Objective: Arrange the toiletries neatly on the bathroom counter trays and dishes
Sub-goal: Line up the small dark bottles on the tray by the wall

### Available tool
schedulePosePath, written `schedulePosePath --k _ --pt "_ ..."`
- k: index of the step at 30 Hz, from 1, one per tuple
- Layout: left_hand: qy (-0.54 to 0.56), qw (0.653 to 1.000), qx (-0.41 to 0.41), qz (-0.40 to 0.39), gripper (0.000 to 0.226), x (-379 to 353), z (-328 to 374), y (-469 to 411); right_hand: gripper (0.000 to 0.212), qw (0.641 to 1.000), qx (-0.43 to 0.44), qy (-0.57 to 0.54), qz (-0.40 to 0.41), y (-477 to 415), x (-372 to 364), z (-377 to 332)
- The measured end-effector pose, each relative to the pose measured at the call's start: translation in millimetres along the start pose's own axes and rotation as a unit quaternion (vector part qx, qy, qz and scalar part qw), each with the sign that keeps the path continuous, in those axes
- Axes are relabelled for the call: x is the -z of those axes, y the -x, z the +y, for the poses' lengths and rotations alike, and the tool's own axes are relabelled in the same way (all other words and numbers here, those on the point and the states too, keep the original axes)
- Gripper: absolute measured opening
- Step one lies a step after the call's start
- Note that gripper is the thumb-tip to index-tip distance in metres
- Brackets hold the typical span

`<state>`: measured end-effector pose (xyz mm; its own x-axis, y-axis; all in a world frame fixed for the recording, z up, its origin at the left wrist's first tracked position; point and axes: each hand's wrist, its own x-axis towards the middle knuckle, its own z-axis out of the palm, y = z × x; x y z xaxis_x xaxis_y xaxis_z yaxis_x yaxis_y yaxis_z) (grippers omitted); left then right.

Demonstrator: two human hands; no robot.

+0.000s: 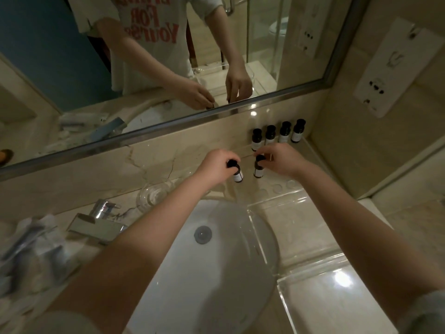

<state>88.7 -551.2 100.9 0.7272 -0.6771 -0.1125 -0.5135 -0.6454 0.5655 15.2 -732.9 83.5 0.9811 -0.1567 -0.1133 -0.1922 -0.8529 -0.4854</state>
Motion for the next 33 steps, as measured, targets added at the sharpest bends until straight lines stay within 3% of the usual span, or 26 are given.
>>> schedulePosePath --k 5,11,16,19,21,25,30,33 --pt "-0.185 0.972 -0.102 -0.102 0.036 -10.1 8.2 -14.0 0.030 1.000 -0.014 0.006 0.004 -3.1 2.0 -0.9" --pt "-0.228 0.955 -0.143 -0.120 0.044 -9.1 4.7 -13.8 0.029 1.000 -0.009 -0.003 0.006 -3.9 0.2 -1.8" --pt "-0.165 0.986 -0.008 0.013 0.052 -9.9 11.1 -4.4 0.032 1.000 -0.017 -0.001 0.008 -2.7 -0.4 -1.0" --pt "-0.108 0.989 0.102 0.013 0.049 -17.9 18.1 -9.0 0.030 1.000 -0.013 0.018 -0.002 -4.1 0.5 -2.7" --pt "-0.088 0.989 0.117 0.002 0.034 -21.9 21.2 -13.1 0.027 0.999 -0.005 0.042 -0.002 -5.2 0.6 -4.0" --pt "-0.113 0.990 0.073 -0.031 0.013 -15.6 22.2 -21.5 0.015 0.997 0.012 0.078 0.010 -9.3 -1.0 -3.0" --pt "-0.161 0.984 -0.021 -0.069 0.023 -7.6 14.5 -24.5 0.009 0.996 0.024 0.081 0.007 -13.1 -2.2 -0.7" --pt "-0.170 0.982 -0.047 -0.072 0.029 -7.5 11.4 -24.3 0.021 0.997 0.021 0.077 0.003 -13.1 -1.6 -0.2"
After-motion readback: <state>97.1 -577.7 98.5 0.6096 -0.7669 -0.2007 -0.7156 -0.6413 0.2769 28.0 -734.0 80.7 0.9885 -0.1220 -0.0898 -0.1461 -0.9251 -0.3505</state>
